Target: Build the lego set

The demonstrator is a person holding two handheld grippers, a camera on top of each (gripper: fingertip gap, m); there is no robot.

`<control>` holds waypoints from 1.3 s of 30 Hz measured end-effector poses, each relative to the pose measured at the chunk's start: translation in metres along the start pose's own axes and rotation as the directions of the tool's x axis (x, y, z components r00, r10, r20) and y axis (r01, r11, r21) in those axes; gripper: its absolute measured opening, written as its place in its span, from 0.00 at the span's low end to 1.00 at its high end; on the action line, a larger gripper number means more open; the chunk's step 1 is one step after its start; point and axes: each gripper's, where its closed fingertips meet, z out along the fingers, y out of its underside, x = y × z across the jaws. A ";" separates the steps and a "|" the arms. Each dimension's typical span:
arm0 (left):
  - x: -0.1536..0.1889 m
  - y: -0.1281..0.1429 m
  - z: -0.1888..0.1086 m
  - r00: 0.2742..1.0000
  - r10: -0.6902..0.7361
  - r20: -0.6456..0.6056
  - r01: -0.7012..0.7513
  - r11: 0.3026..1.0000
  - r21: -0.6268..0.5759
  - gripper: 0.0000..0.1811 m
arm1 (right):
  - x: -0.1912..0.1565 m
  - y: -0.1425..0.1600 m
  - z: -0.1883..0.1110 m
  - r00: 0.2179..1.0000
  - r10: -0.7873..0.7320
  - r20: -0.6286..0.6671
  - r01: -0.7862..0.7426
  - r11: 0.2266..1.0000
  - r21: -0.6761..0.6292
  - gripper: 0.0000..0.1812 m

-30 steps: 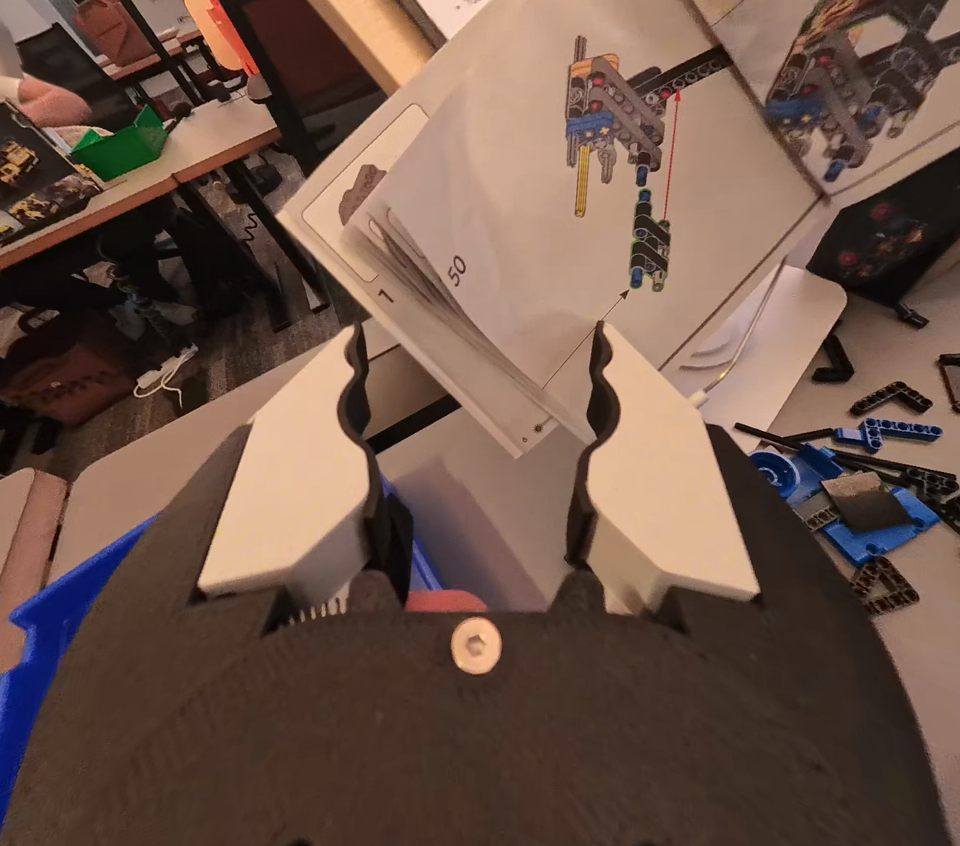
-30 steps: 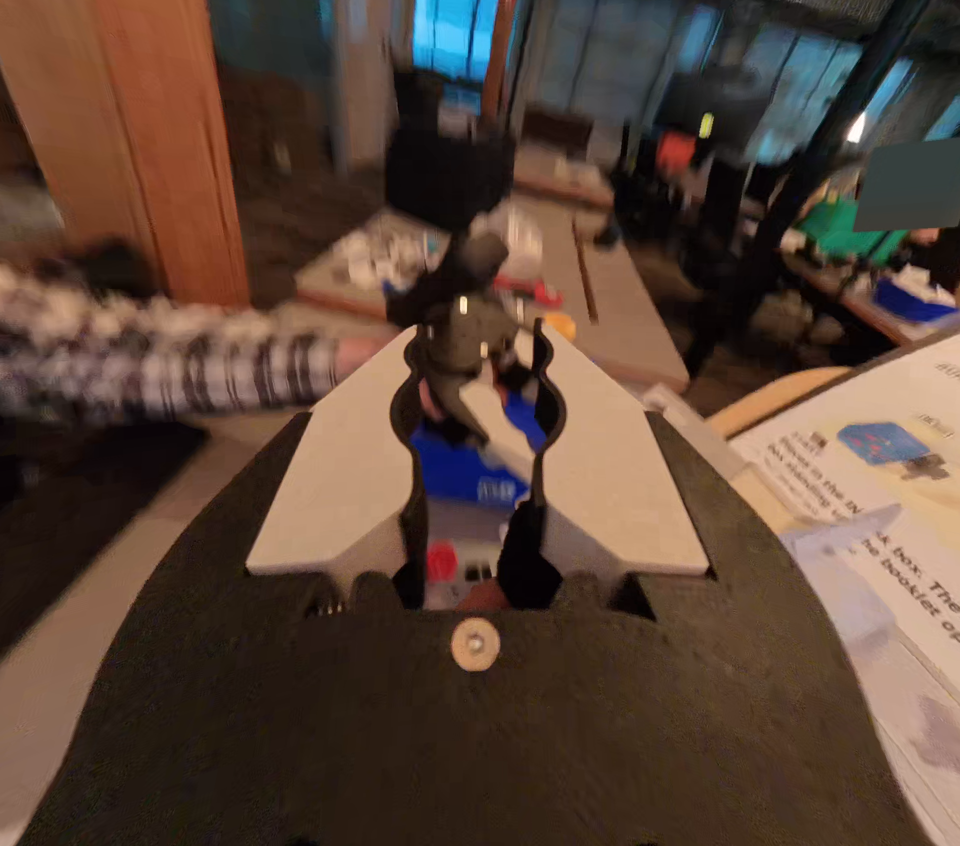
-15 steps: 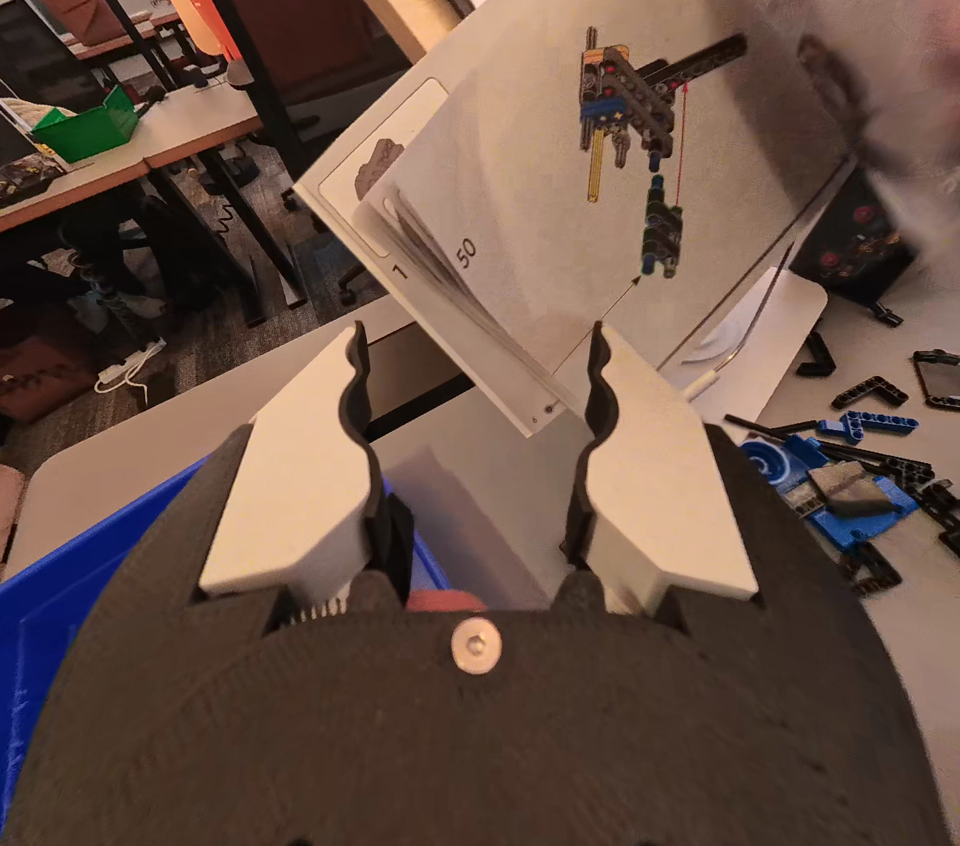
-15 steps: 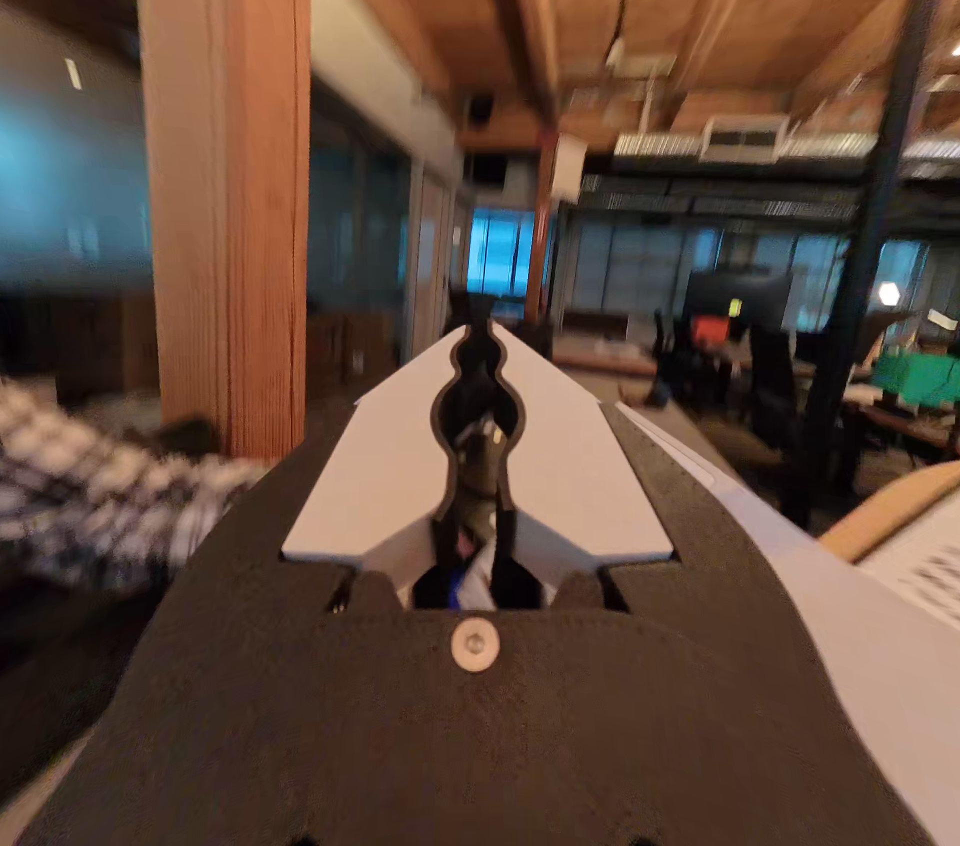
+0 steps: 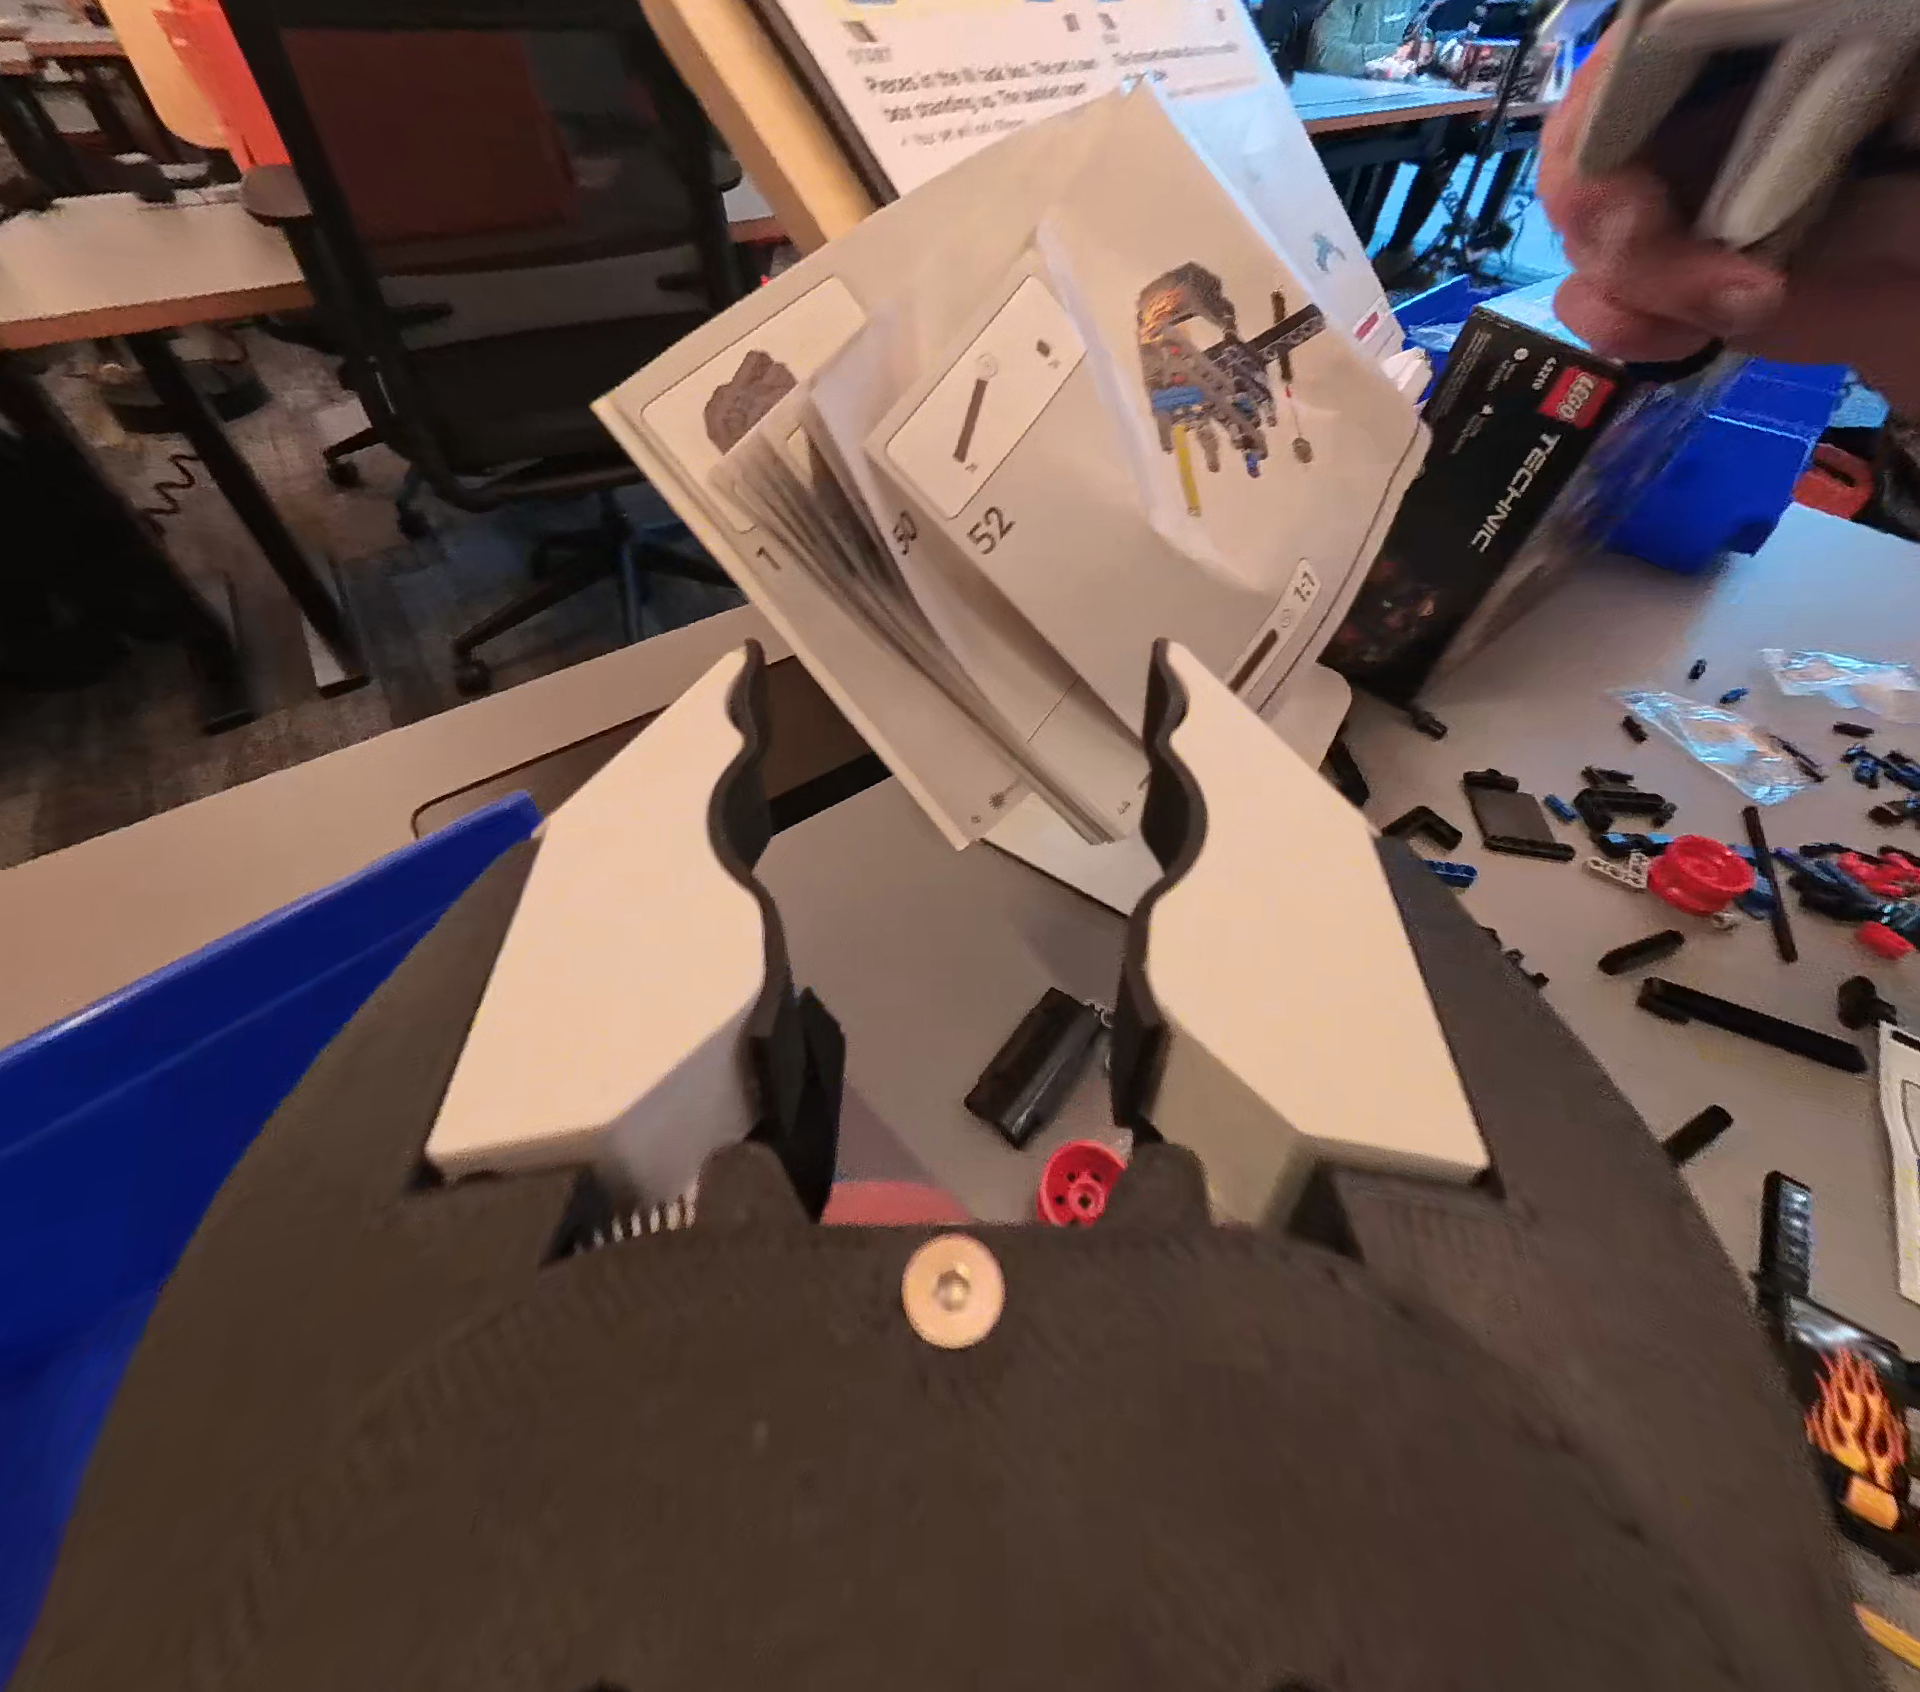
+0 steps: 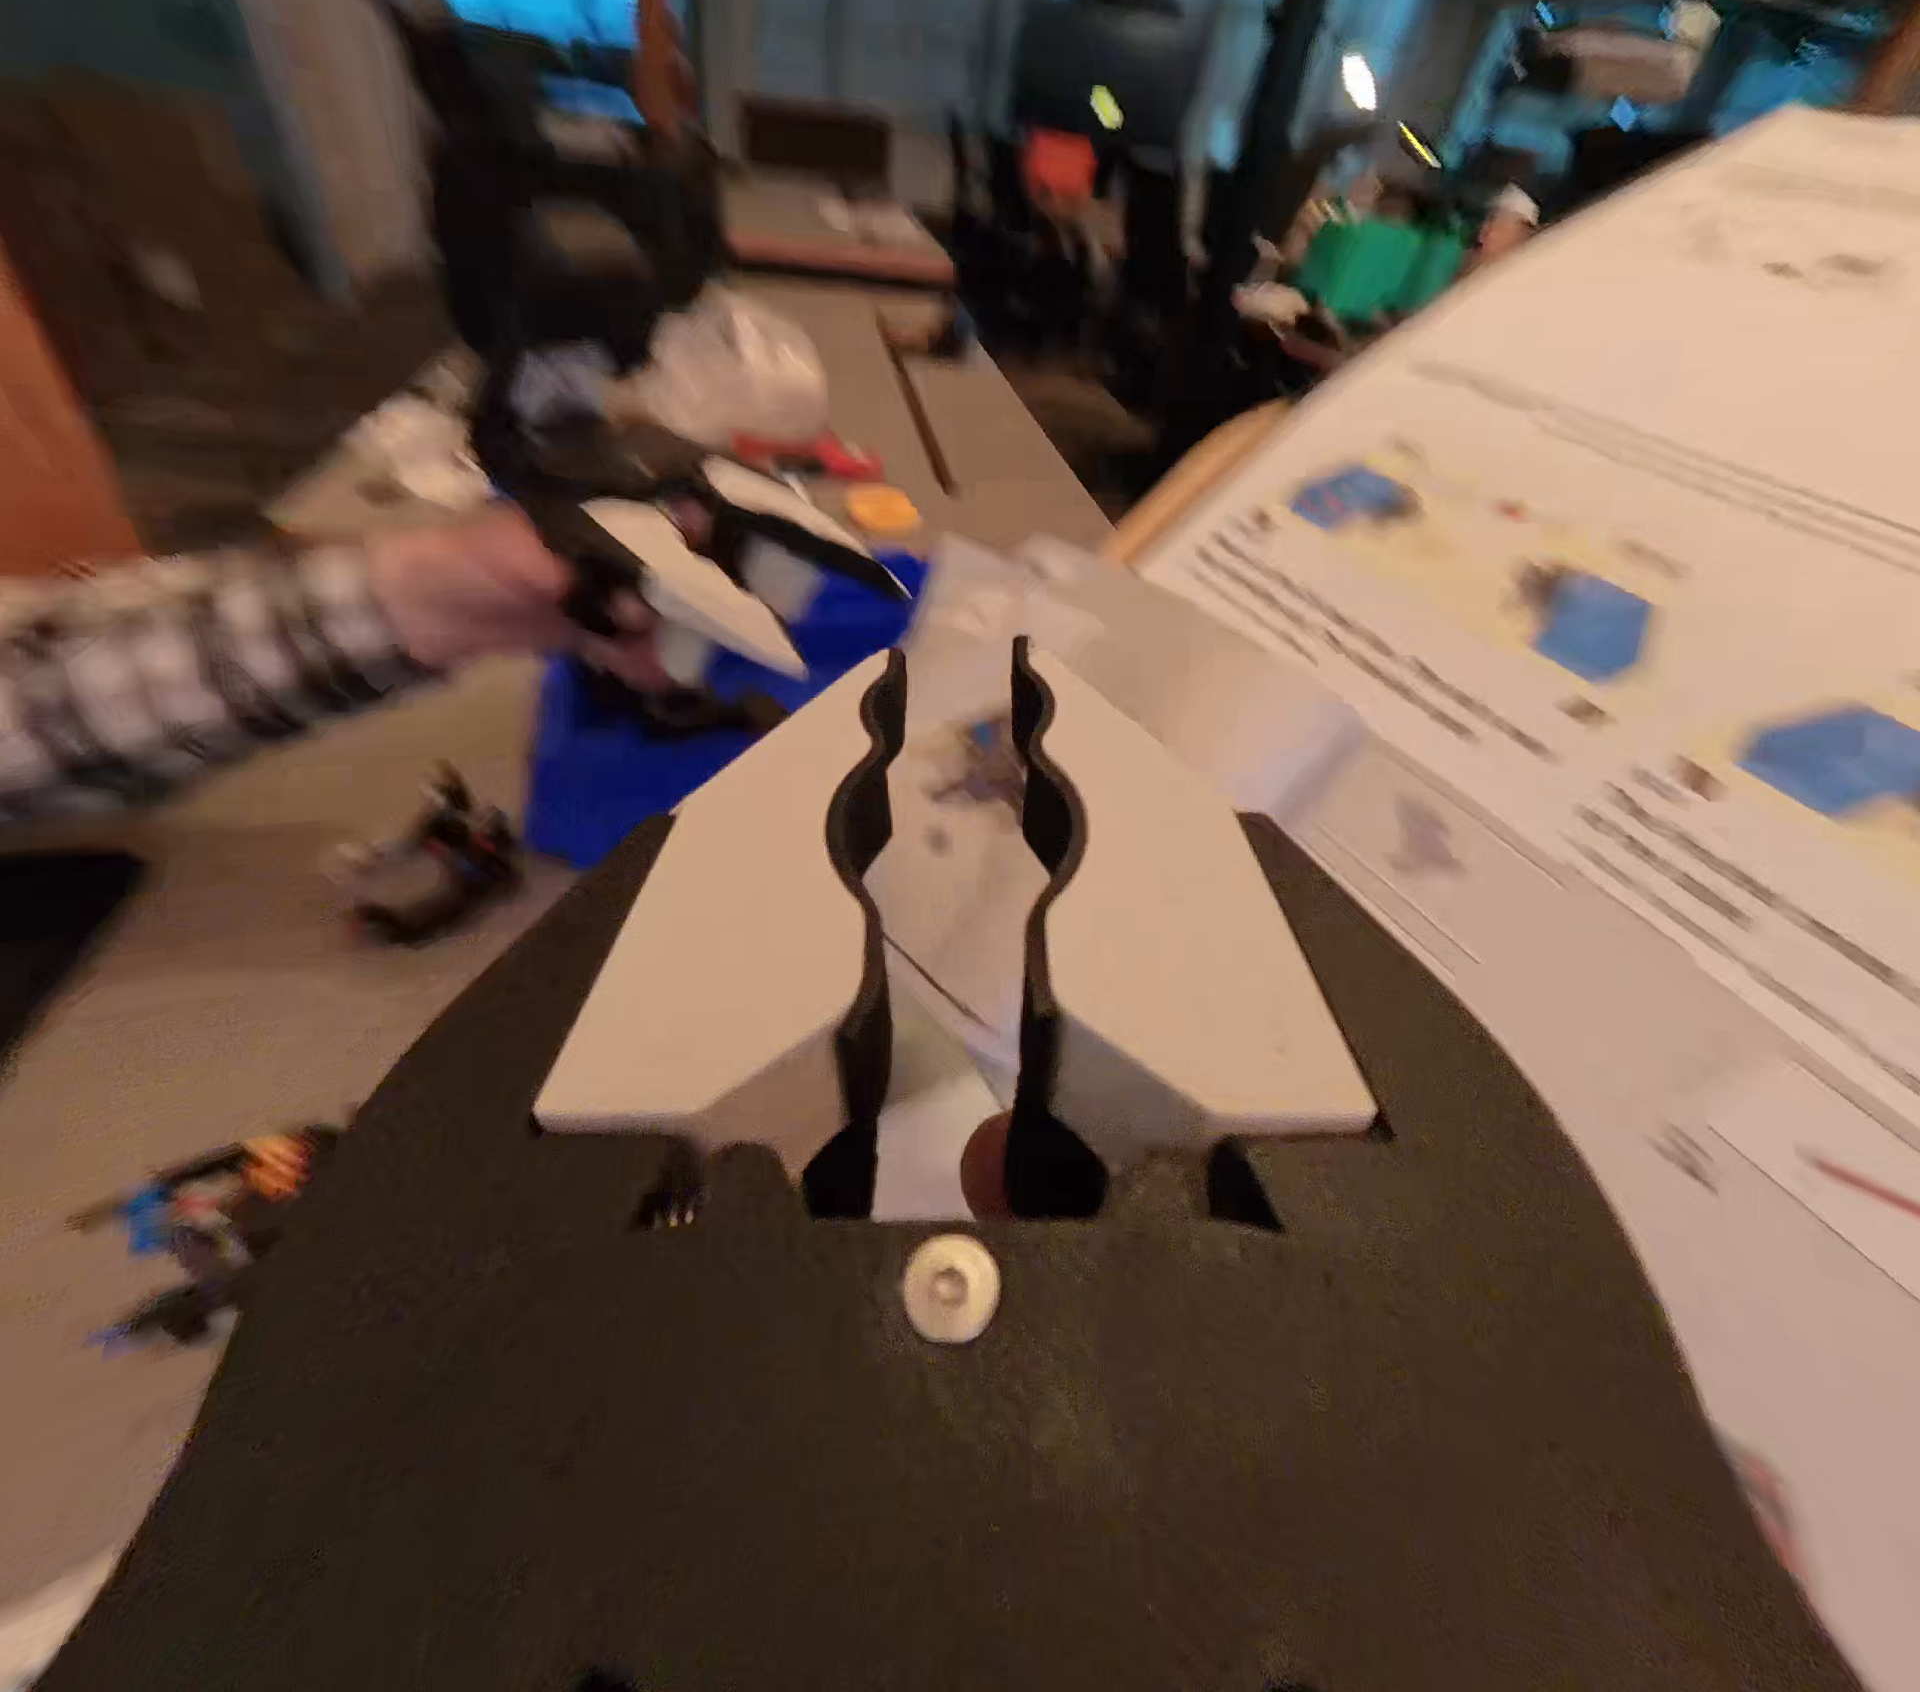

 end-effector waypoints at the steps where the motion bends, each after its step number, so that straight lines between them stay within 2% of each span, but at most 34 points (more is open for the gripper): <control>1: 0.003 -0.002 0.000 1.000 0.016 -0.002 -0.016 1.000 0.006 0.38 | 0.006 0.013 0.000 0.998 -0.046 -0.040 0.043 0.997 -0.067 0.09; 4: 0.012 -0.005 0.005 0.999 0.042 -0.028 -0.042 0.999 0.008 0.36 | 0.009 0.041 0.006 0.989 -0.133 -0.068 0.117 0.973 -0.197 0.11; 8: 0.011 -0.007 0.015 0.997 0.076 -0.002 -0.076 0.997 0.002 0.32 | 0.020 0.078 0.022 0.969 -0.218 -0.119 0.165 0.922 -0.350 0.08; 18: 0.016 -0.019 0.018 0.993 0.116 -0.018 -0.116 0.993 0.030 0.20 | 0.023 0.081 0.028 0.964 -0.218 -0.151 0.160 0.932 -0.327 0.04; 23: 0.019 -0.027 0.019 0.989 0.146 0.005 -0.146 0.988 0.049 0.00 | 0.019 0.080 0.029 0.964 -0.229 -0.136 0.174 0.928 -0.329 0.06; 26: 0.007 -0.027 0.020 0.980 0.184 0.073 -0.184 0.983 -0.009 0.00 | 0.018 0.074 0.024 0.958 -0.256 -0.129 0.202 0.922 -0.329 0.10; 28: 0.001 -0.028 0.022 0.982 0.174 0.075 -0.173 0.985 -0.016 0.00 | 0.027 0.071 0.017 0.938 -0.307 -0.159 0.235 0.904 -0.357 0.12; 32: -0.010 -0.027 0.023 0.989 0.131 0.066 -0.129 0.991 -0.038 0.00 | 0.070 0.070 0.000 0.878 -0.398 -0.266 0.253 0.857 -0.449 0.12; 35: -0.018 -0.026 0.024 0.990 0.120 0.078 -0.117 0.992 -0.040 0.00 | 0.097 0.079 -0.010 0.850 -0.444 -0.284 0.245 0.809 -0.534 0.14; 39: -0.017 -0.022 0.028 0.992 0.104 0.068 -0.101 0.994 -0.039 0.00 | 0.102 0.088 -0.011 0.874 -0.412 -0.257 0.205 0.792 -0.575 0.06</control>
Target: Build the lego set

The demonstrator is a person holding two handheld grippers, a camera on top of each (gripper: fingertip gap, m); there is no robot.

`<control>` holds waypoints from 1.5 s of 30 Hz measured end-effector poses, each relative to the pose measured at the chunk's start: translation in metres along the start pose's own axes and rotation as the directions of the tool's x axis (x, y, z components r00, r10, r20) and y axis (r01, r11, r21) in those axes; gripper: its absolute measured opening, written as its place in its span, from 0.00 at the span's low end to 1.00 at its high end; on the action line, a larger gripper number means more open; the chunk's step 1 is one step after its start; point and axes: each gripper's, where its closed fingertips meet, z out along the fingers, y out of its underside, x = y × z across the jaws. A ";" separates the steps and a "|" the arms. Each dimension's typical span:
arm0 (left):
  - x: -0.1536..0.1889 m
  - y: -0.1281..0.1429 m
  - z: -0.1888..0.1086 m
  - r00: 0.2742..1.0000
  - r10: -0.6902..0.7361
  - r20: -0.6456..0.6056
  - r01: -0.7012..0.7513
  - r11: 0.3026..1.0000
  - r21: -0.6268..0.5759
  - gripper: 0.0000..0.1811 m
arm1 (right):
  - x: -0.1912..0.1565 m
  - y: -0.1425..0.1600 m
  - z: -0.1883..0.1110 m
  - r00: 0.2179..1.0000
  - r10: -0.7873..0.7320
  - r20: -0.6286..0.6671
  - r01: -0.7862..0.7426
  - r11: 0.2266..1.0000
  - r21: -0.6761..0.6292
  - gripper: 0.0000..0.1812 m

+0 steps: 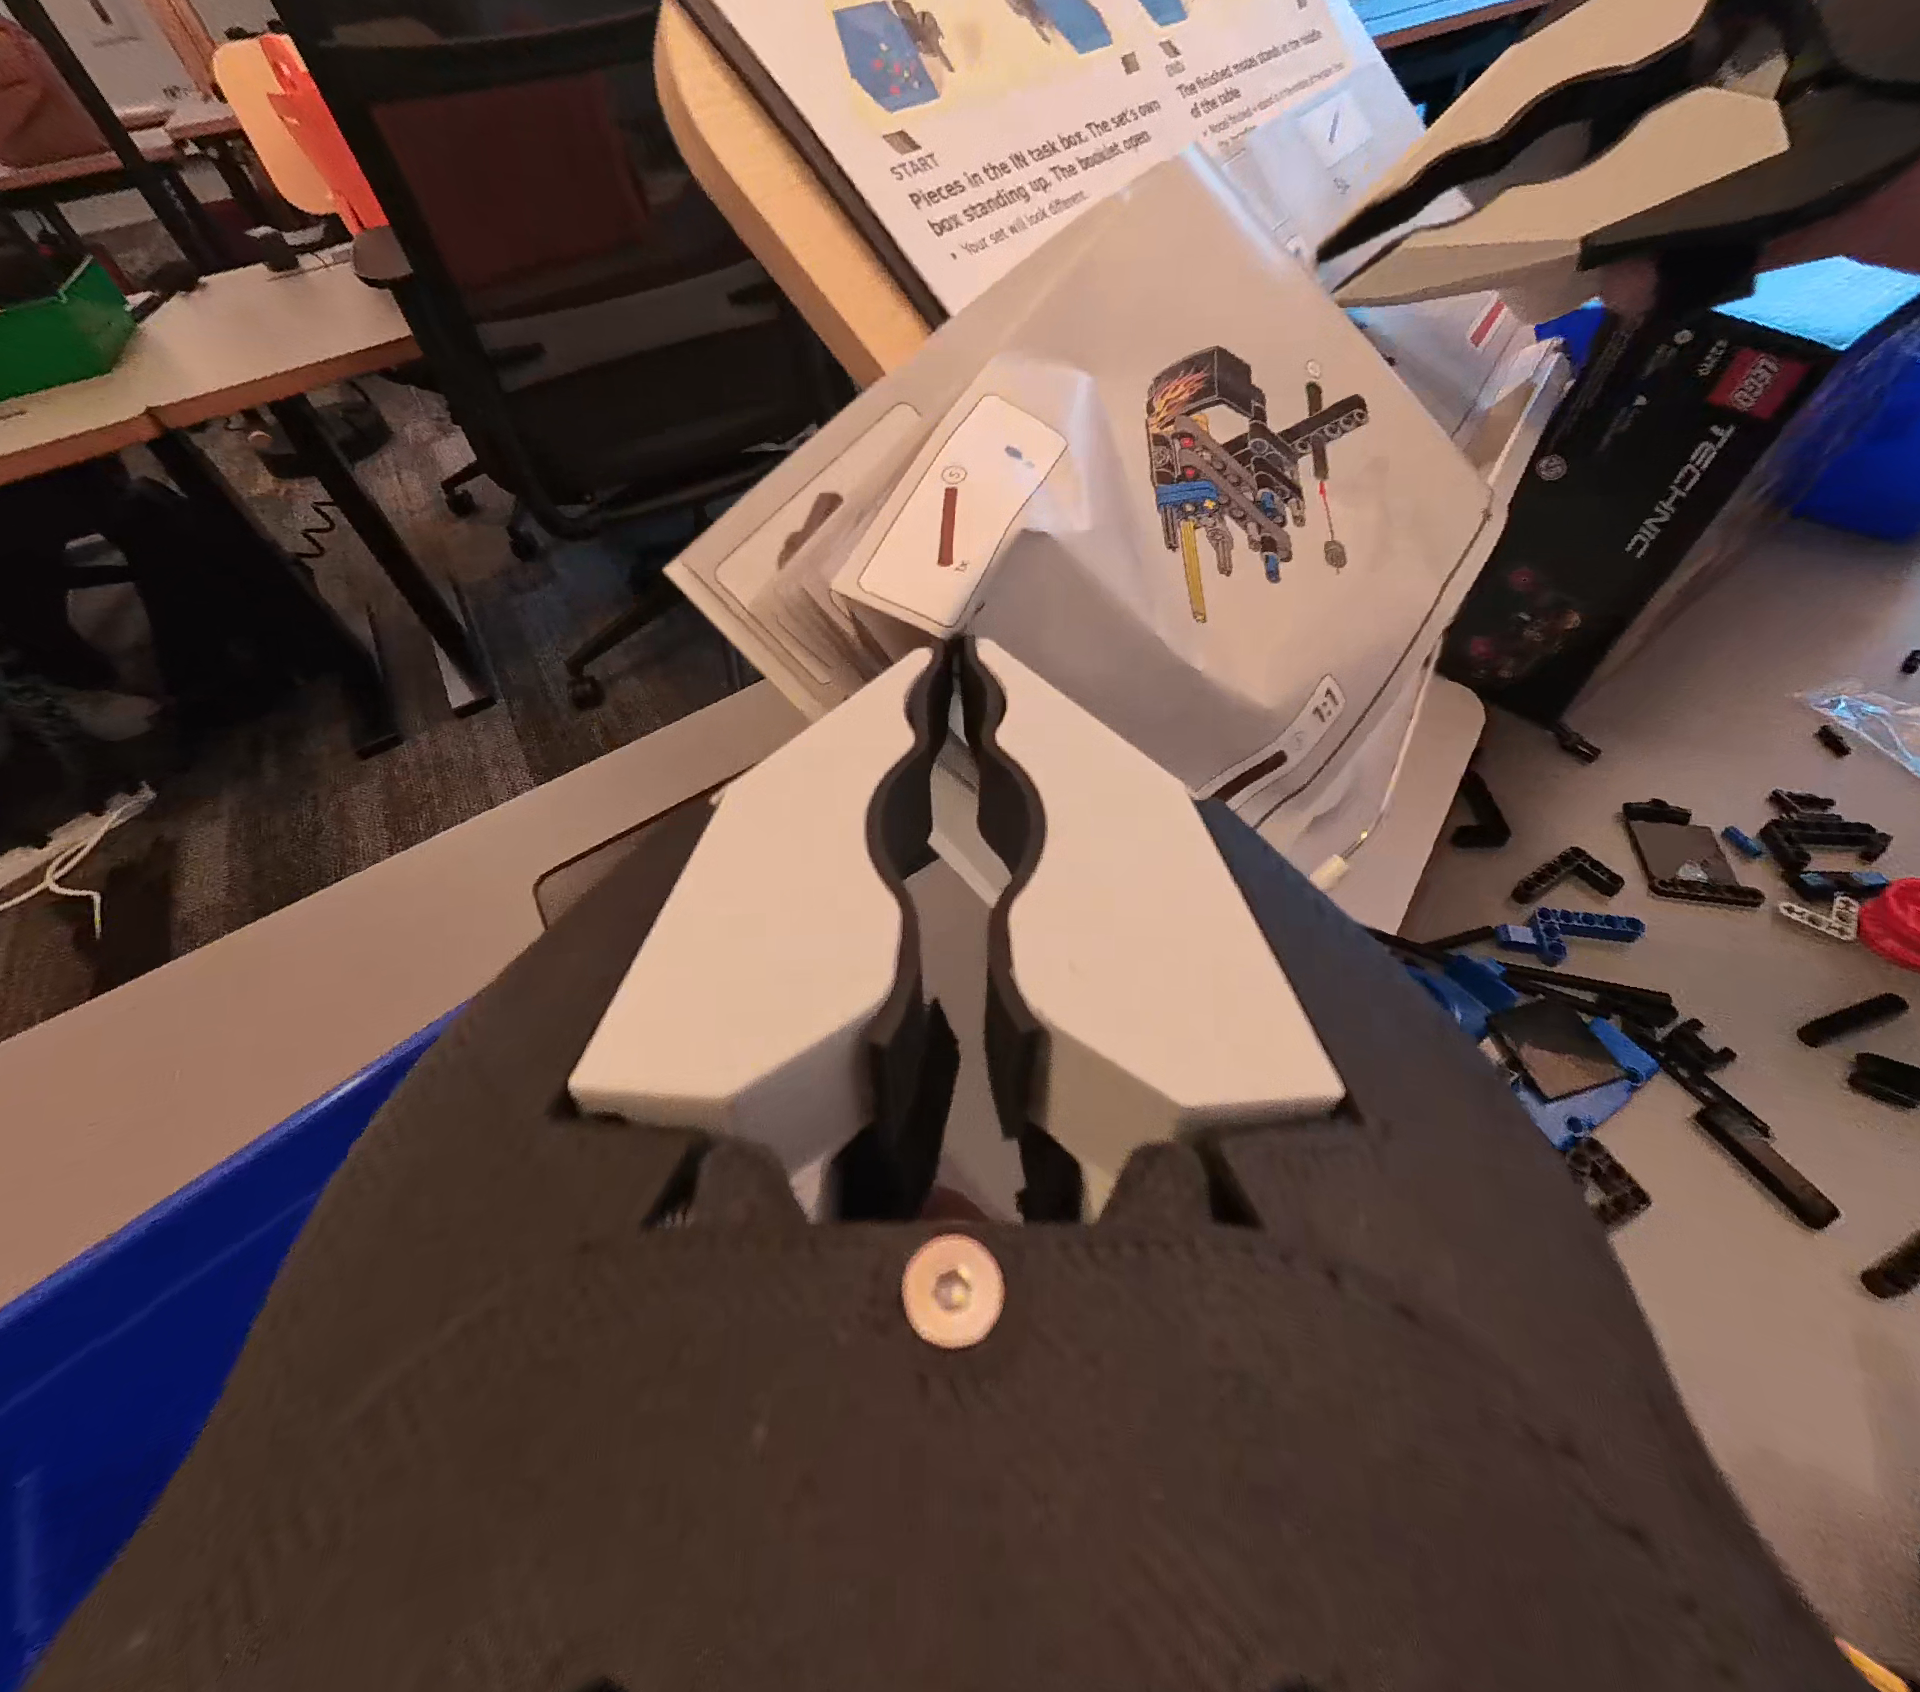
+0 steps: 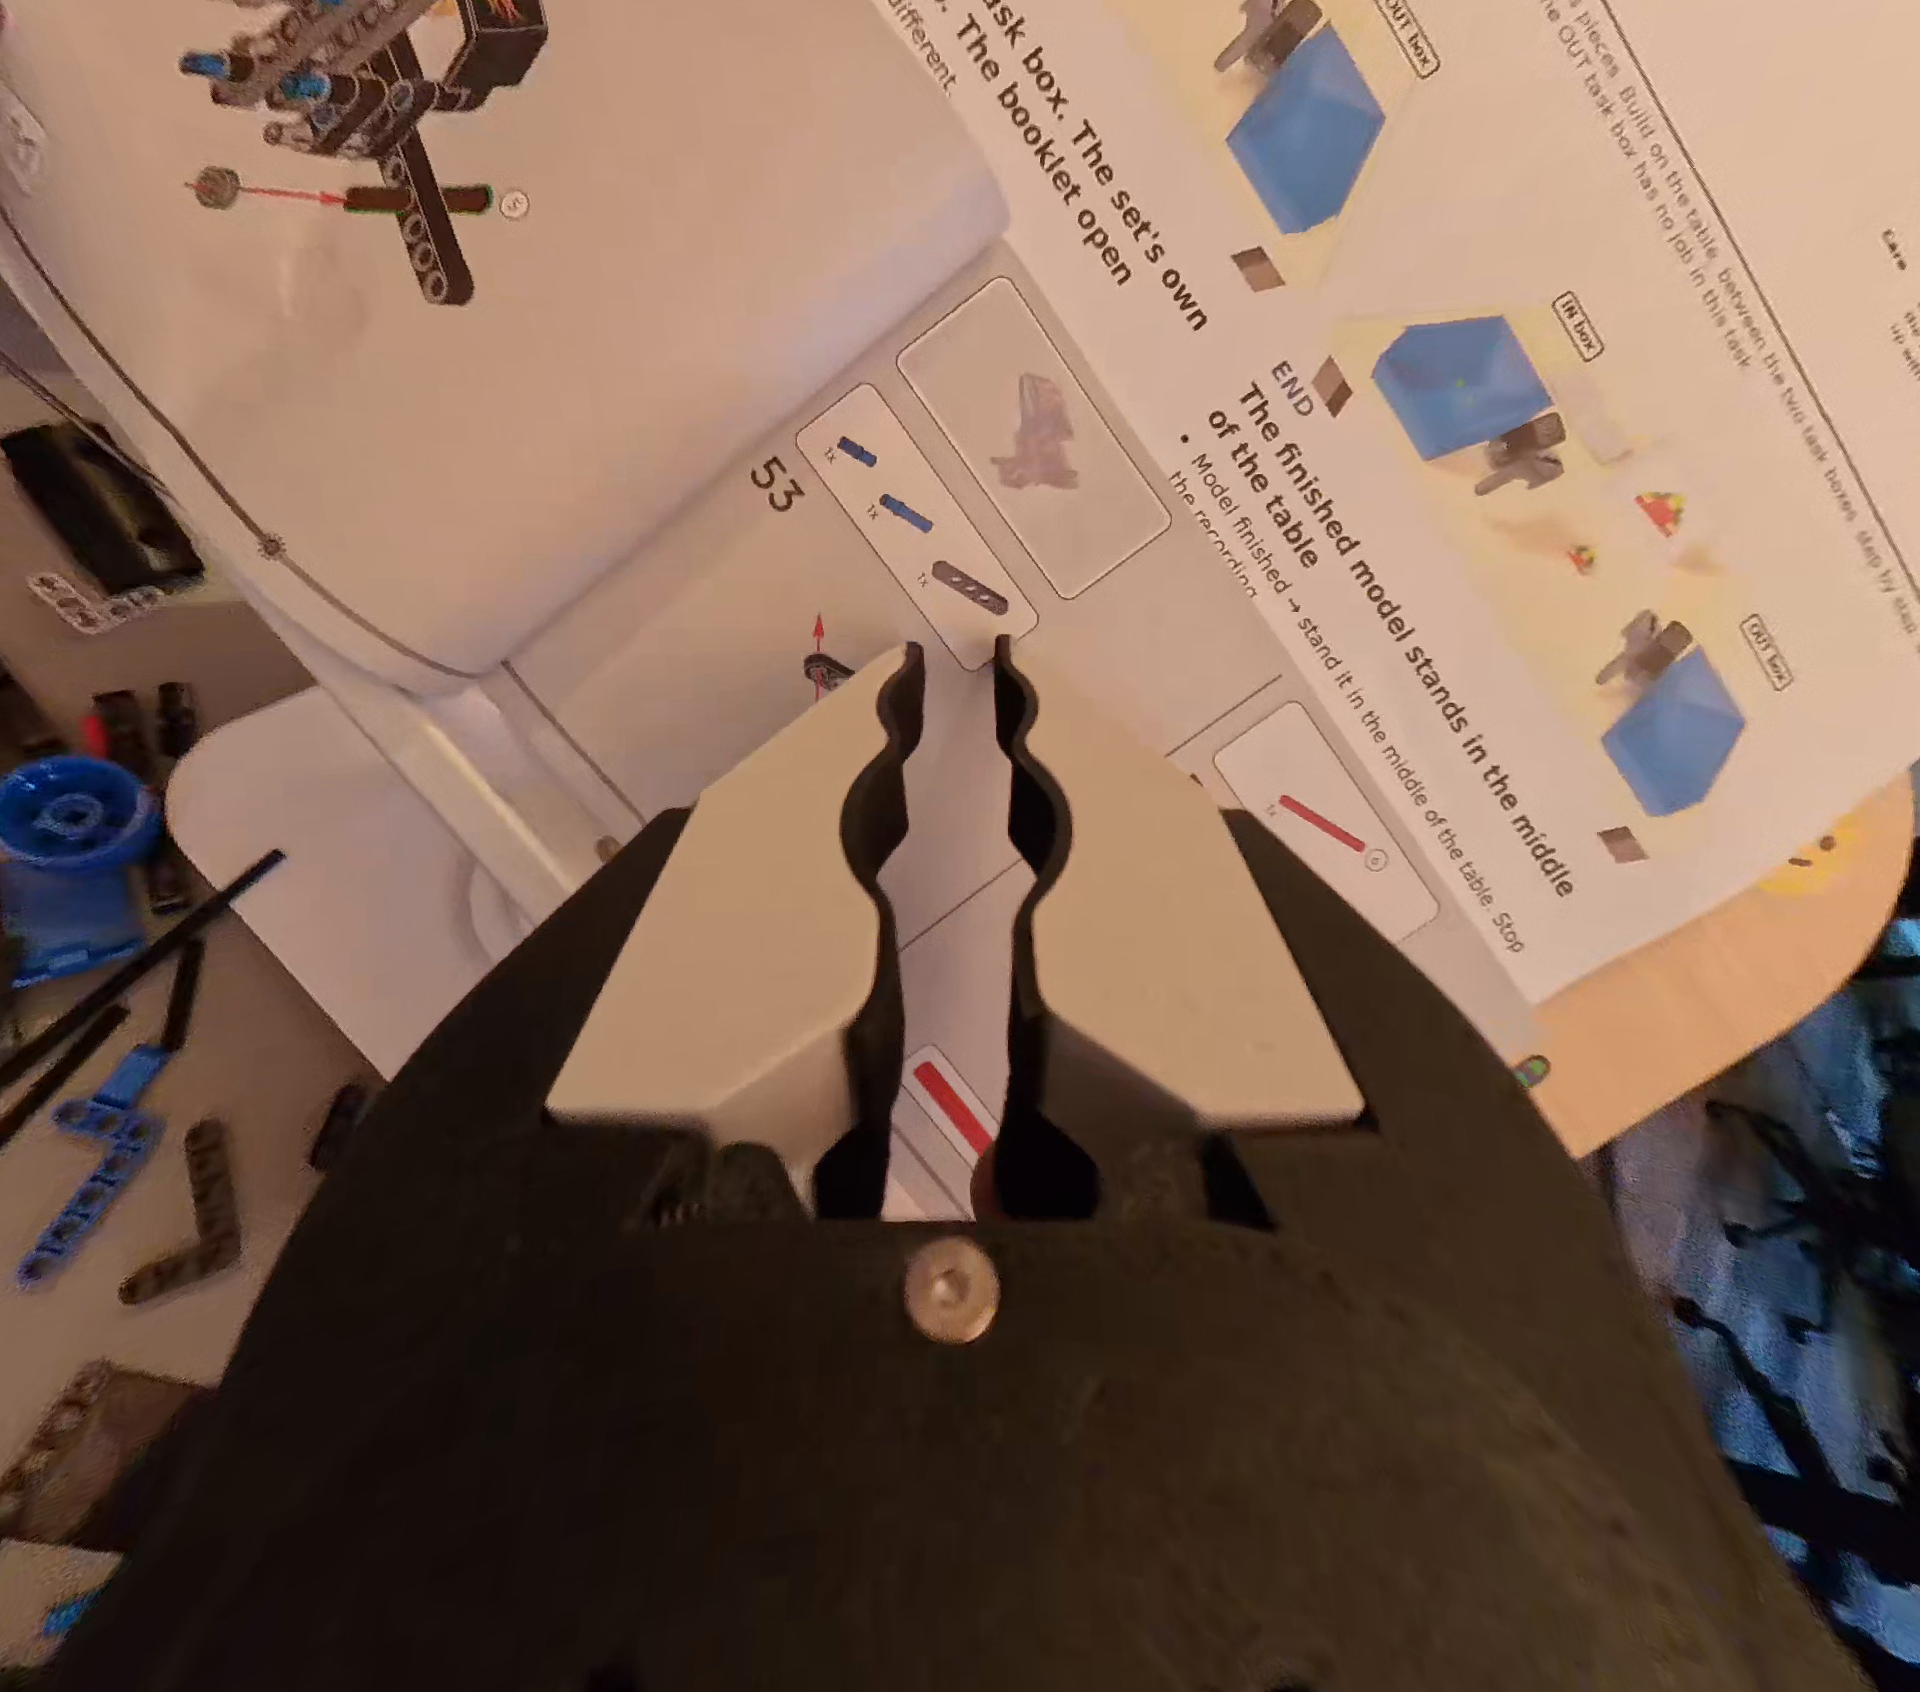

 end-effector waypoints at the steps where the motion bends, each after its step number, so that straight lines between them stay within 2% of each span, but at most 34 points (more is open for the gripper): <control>1: 0.003 -0.002 0.000 1.000 0.001 -0.006 -0.001 1.000 0.007 0.00 | 0.002 0.002 0.000 1.000 -0.017 -0.009 0.017 1.000 -0.016 0.02; 5: 0.011 -0.010 0.005 1.000 0.029 -0.009 -0.029 0.999 0.015 0.00 | 0.005 0.007 -0.002 1.000 0.025 0.002 -0.025 0.999 -0.024 0.00; 12: 0.025 -0.024 0.020 0.998 0.058 -0.032 -0.058 0.998 0.014 0.00 | 0.032 0.037 -0.013 0.995 0.057 -0.081 -0.065 0.993 -0.100 0.00; 17: 0.029 -0.011 0.034 0.996 0.089 -0.013 -0.090 0.994 -0.059 0.00 | 0.039 0.050 -0.024 0.993 0.062 -0.097 -0.074 0.989 -0.128 0.00; 19: 0.027 -0.011 0.033 0.997 0.073 -0.001 -0.073 0.996 -0.051 0.00 | 0.039 0.046 -0.032 0.993 0.050 -0.110 -0.062 0.992 -0.112 0.06; 21: 0.023 -0.011 0.027 0.996 0.084 0.030 -0.082 0.996 -0.047 0.00 | 0.021 0.030 -0.043 0.997 0.060 -0.052 -0.062 0.997 -0.040 0.02; 23: 0.024 -0.014 0.019 0.995 0.086 0.045 -0.085 0.996 -0.027 0.00 | -0.011 0.017 -0.049 0.996 0.057 0.064 -0.057 0.998 -0.002 0.00; 25: 0.025 -0.015 0.012 0.994 0.094 0.057 -0.093 0.995 -0.018 0.00 | -0.041 0.005 -0.048 0.990 0.015 0.143 -0.018 1.000 0.021 0.00; 27: 0.027 -0.016 0.007 0.991 0.111 0.070 -0.110 0.994 -0.018 0.00 | -0.059 0.000 -0.038 0.985 -0.021 0.169 0.019 1.000 0.014 0.00; 32: 0.044 -0.027 -0.004 0.975 0.208 0.072 -0.210 0.977 0.019 0.02 | -0.074 0.000 -0.006 0.988 -0.052 0.147 0.060 0.997 -0.051 0.00; 36: 0.076 -0.028 -0.001 0.942 0.333 -0.037 -0.331 0.942 0.059 0.02 | -0.075 -0.004 -0.007 0.989 -0.054 0.139 0.060 0.997 -0.040 0.00; 39: 0.092 -0.042 -0.004 0.943 0.315 -0.103 -0.299 0.943 0.145 0.00 | -0.081 -0.004 -0.006 0.987 -0.088 0.135 0.094 0.995 -0.038 0.01; 40: 0.089 -0.041 -0.001 0.950 0.294 -0.104 -0.280 0.951 0.131 0.00 | -0.083 -0.005 -0.007 0.986 -0.101 0.131 0.106 0.994 -0.031 0.01; 42: 0.074 -0.024 0.015 0.958 0.279 -0.062 -0.277 0.960 0.029 0.00 | -0.086 -0.011 -0.011 0.984 -0.139 0.112 0.141 0.990 -0.009 0.00; 45: 0.056 -0.001 0.032 0.963 0.270 -0.014 -0.271 0.960 -0.072 0.00 | -0.113 -0.029 -0.020 0.960 -0.232 0.156 0.222 0.972 0.080 0.02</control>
